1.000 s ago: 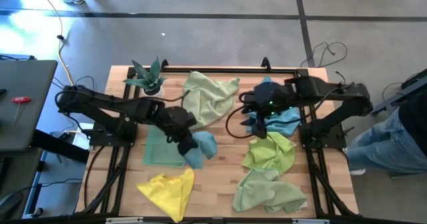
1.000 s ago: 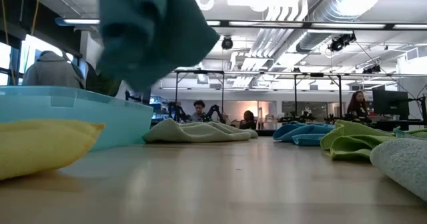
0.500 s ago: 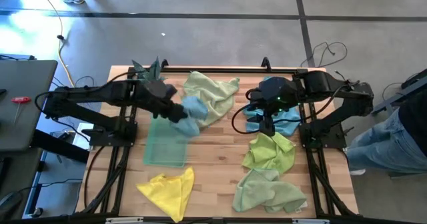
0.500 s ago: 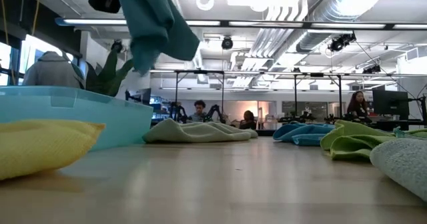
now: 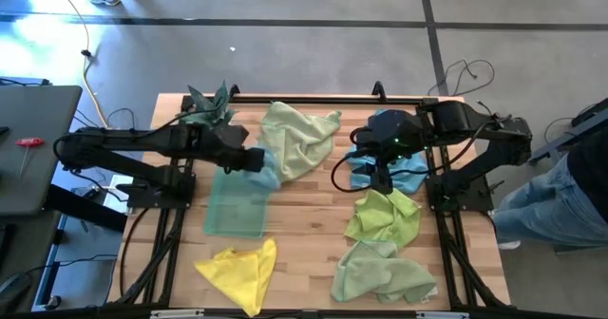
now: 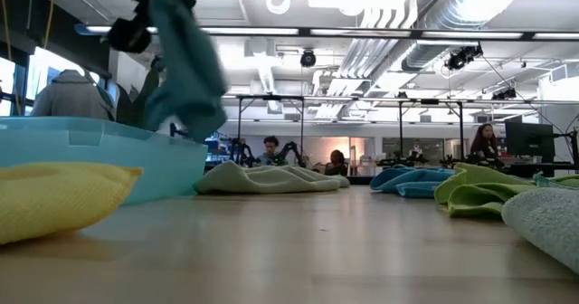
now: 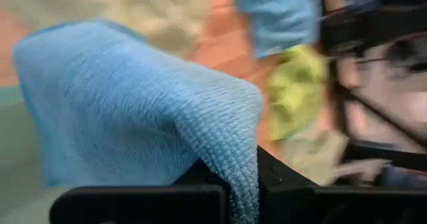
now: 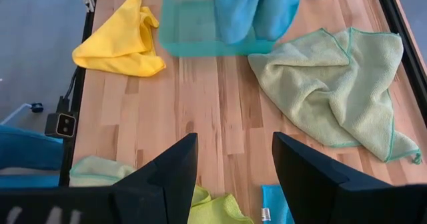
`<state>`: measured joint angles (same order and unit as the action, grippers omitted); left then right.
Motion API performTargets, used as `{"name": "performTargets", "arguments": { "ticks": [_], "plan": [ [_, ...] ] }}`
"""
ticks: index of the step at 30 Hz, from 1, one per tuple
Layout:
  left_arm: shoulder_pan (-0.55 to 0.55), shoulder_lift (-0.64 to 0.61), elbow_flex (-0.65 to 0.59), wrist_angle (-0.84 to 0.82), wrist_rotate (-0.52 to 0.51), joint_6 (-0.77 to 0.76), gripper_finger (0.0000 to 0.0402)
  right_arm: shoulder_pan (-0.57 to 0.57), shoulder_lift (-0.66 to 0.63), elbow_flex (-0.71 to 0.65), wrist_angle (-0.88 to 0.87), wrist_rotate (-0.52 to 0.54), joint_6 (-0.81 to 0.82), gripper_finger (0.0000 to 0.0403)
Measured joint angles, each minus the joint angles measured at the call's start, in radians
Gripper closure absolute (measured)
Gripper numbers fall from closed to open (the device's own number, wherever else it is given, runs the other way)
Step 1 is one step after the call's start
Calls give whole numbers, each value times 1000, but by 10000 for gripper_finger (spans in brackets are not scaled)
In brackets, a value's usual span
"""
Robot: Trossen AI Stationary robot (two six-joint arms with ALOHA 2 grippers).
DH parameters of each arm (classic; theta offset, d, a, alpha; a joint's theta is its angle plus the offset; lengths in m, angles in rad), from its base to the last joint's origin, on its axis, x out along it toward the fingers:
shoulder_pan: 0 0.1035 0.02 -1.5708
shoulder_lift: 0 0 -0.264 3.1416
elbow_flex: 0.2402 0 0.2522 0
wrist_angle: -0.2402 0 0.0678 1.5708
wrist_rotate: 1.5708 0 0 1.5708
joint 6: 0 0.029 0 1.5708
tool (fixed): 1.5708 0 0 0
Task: Fold microfiber towels
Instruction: Put the bottom blue microfiber towel into the green bin
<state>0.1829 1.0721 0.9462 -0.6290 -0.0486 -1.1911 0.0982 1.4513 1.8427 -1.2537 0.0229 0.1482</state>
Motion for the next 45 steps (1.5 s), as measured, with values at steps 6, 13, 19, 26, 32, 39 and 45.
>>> {"name": "performTargets", "arguments": {
  "ticks": [6,13,19,26,32,39,45],
  "plan": [
    [-15,-47,0,83,7,30,401,0,0,0,0,0,5,219],
    [-149,-68,-1,-295,-15,-124,401,0,0,0,0,0,30,219],
    [-229,-79,-1,-262,-78,-200,401,0,0,-1,0,37,30,219],
    [-251,-90,-1,3,-188,-146,401,0,0,-2,6,39,34,219],
    [-275,-77,-52,-84,-251,-190,401,1,0,-2,8,41,62,219],
    [-358,-82,-317,84,-195,-429,401,3,0,-2,8,46,76,219],
    [-426,-82,-432,298,-246,-520,401,3,0,-1,8,46,79,219]
  ]
}}
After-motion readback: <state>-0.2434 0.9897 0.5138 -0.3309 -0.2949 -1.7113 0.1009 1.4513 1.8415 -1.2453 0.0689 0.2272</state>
